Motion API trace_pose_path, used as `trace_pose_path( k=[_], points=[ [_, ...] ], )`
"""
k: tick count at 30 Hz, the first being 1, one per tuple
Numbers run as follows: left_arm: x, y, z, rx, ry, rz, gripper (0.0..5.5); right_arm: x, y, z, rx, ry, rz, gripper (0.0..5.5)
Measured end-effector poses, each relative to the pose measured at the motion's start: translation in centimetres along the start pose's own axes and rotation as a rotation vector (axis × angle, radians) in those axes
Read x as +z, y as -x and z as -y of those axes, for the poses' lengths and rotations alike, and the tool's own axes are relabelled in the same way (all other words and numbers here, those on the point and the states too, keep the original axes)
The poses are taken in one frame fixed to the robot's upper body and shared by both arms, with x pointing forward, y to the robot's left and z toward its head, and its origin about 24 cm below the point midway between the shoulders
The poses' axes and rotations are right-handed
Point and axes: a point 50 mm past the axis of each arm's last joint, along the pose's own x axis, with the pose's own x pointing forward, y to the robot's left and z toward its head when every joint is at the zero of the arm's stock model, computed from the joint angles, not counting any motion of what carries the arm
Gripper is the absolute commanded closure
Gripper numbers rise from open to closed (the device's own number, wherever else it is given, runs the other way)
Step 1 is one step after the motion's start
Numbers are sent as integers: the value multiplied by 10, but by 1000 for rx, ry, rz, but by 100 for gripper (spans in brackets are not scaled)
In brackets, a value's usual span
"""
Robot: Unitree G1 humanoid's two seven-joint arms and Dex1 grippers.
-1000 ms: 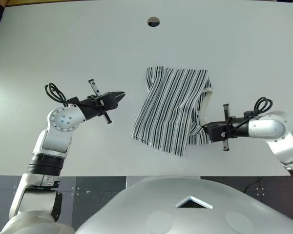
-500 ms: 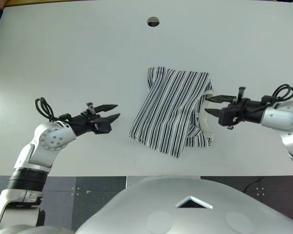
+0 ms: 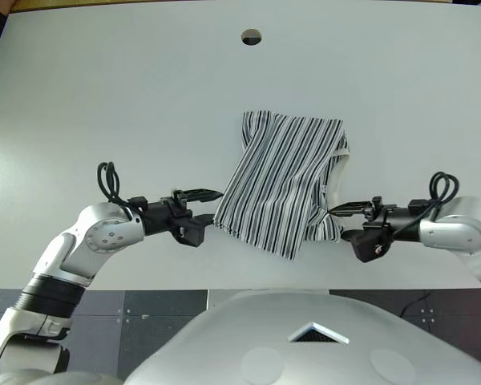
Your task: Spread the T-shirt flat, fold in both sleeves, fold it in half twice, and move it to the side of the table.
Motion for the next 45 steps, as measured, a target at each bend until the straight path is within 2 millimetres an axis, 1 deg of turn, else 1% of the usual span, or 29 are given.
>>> trace_pose_path(
  k=[3,6,9,11,15,18,19,20,21,22,25,26,27,29,30,31,34,36,39,43,45],
  points=[
    [3,-8,-2,-2,-10,31,284,5,-12,4,-61,82,40,265],
    [6,-14,-4,-2,-20,53,284,5,-19,9,-100,164,55,265],
    [8,-19,-5,-7,-32,67,284,3,-23,15,-144,244,51,265],
    [8,-20,-7,-12,-37,70,284,3,-24,17,-164,267,53,265],
    [11,-25,-8,-15,-41,89,284,3,-31,17,-156,312,70,265],
    [13,-28,-8,-16,-42,100,281,6,-35,17,-149,325,98,313],
    [13,-28,-8,-17,-43,100,302,7,-36,16,-142,327,105,332],
    [13,-28,-9,-19,-42,100,309,7,-37,15,-138,325,110,347],
    [13,-29,-8,-28,-41,102,334,7,-37,14,-132,318,112,373],
    [14,-30,-7,-39,-40,107,342,6,-38,14,-128,295,113,383],
    [14,-30,-6,-58,-28,109,402,4,-37,12,-117,219,117,448],
    [14,-30,-5,-61,-21,108,413,3,-37,11,-113,200,117,462],
    [14,-30,-4,-67,-14,106,443,2,-36,10,-111,178,117,492],
    [13,-29,-4,-76,-7,106,475,1,-35,10,-113,144,115,521],
    [13,-28,-4,-83,2,107,480,0,-34,10,-113,112,116,523],
    [12,-27,-4,-91,16,107,497,-2,-34,10,-112,66,119,526],
    [11,-24,-4,-127,103,111,531,-2,-30,10,-101,-155,160,527],
    [11,-19,-4,-169,215,135,534,1,-24,14,-75,-323,218,527],
    [12,-16,-10,-194,383,182,534,-3,-14,16,-9,-573,266,528],
    [17,-13,-23,-216,546,227,534,-3,-1,16,73,-812,311,528],
    [18,-16,-31,-206,626,239,534,-2,4,20,88,-915,343,528]
  ],
)
